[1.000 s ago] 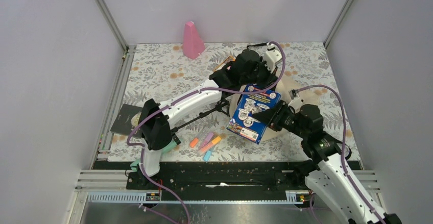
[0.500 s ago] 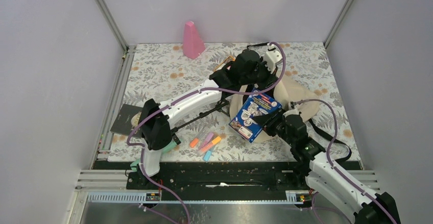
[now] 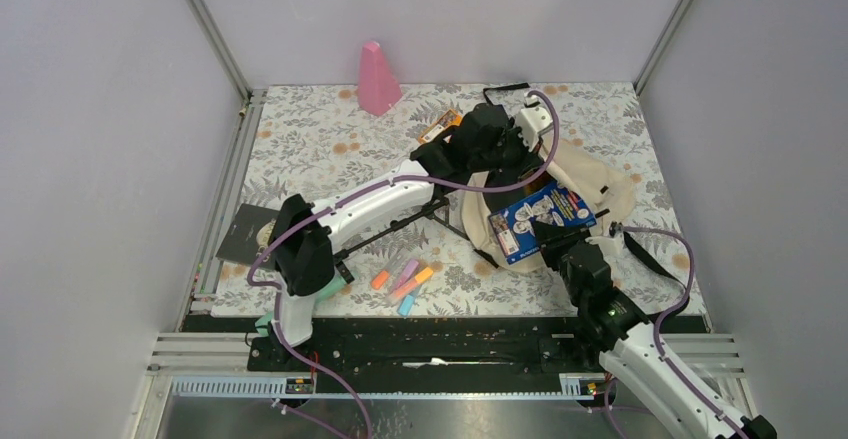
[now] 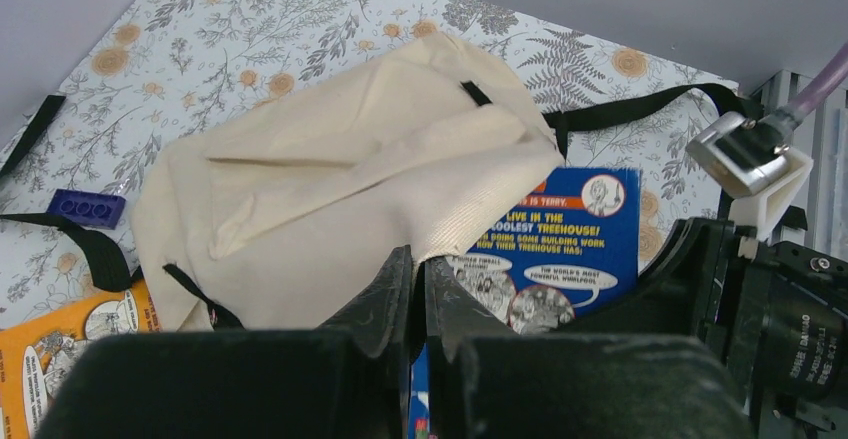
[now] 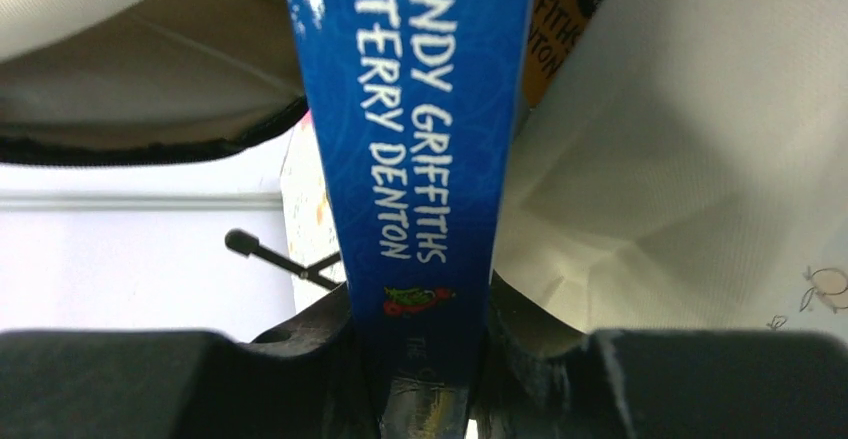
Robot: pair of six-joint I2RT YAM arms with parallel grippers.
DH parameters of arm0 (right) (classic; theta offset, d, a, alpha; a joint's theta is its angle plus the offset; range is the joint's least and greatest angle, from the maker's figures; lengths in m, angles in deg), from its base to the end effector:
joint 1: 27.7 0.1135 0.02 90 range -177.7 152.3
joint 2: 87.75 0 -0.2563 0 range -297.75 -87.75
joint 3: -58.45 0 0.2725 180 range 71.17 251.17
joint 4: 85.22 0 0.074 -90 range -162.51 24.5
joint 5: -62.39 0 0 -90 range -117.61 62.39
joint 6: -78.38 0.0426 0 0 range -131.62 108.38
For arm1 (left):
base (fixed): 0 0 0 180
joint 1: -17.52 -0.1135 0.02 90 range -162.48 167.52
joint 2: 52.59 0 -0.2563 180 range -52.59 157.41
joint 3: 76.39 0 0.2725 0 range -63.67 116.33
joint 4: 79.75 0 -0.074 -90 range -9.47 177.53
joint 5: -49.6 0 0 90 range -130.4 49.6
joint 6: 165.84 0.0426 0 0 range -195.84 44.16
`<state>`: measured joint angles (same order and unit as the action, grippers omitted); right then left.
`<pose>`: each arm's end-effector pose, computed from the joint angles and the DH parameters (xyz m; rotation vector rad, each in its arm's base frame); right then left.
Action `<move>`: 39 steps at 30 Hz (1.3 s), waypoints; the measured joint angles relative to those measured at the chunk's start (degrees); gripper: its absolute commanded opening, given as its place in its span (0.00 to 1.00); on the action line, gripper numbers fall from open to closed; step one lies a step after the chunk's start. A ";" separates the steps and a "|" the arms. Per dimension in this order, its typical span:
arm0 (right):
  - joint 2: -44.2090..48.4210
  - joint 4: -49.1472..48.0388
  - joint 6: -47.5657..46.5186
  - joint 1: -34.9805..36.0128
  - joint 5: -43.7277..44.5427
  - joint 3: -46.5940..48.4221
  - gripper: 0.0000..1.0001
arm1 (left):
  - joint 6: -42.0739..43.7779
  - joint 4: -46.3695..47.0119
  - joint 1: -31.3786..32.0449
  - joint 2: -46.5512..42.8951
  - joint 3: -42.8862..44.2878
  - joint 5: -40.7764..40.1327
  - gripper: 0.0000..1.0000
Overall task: Pack the student bag
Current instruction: Place the book in the student bag.
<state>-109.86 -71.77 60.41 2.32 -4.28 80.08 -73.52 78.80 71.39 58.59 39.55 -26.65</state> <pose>0.1512 0.0679 0.1805 0.9486 1.6311 0.8910 0.2835 -0.4055 0.3420 1.0633 1.6235 -0.8354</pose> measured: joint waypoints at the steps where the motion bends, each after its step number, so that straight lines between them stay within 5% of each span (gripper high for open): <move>1: -0.02 0.02 0.13 0.00 1.46 0.00 0.00 | 0.04 0.13 0.00 -0.09 -0.35 0.04 0.00; 20: -5.77 -7.56 5.70 0.37 16.15 0.59 0.00 | 3.65 1.01 0.52 -2.36 -4.61 0.83 0.00; 39: -33.46 -27.23 9.27 -0.94 27.98 3.45 0.00 | -7.34 5.90 0.50 -2.36 -5.31 8.13 0.00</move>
<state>-143.32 -99.01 69.68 1.38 23.70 83.53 -80.86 84.70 71.89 56.23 34.24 -18.51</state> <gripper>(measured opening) 0.342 0.022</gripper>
